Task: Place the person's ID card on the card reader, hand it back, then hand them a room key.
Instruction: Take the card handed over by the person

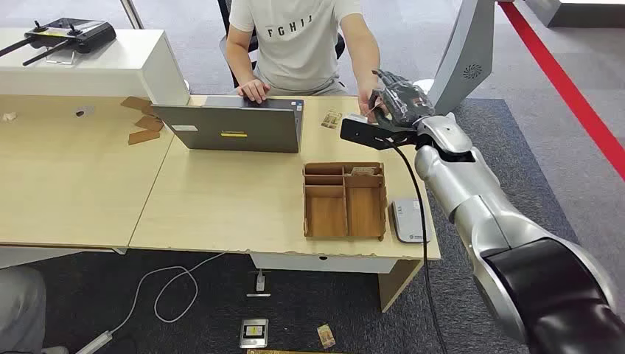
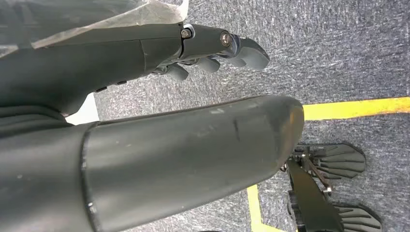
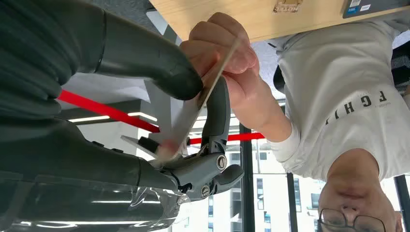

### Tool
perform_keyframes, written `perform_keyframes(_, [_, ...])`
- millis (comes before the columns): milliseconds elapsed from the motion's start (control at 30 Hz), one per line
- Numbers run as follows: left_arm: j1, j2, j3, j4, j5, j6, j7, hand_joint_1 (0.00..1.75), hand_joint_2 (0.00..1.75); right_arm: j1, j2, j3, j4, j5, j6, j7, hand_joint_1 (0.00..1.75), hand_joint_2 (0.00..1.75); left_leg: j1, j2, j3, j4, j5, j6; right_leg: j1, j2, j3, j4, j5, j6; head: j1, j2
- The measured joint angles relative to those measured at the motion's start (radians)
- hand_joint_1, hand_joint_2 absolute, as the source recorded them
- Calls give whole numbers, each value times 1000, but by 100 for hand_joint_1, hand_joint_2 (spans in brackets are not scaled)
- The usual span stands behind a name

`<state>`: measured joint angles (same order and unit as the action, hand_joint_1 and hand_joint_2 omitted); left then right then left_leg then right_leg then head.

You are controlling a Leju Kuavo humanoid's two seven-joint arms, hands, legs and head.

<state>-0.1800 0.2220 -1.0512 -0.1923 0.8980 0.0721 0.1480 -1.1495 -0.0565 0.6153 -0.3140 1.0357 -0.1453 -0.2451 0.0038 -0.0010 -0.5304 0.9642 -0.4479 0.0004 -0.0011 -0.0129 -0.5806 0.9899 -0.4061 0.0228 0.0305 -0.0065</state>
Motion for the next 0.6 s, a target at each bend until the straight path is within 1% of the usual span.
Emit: perform_keyframes(600, [0, 0, -12, 0, 1, 0, -2, 0, 0, 11, -2, 0, 0, -4, 6, -9, 175, 175, 0, 0, 0, 0, 0, 0, 0, 0, 0, 0, 0, 0, 0, 0])
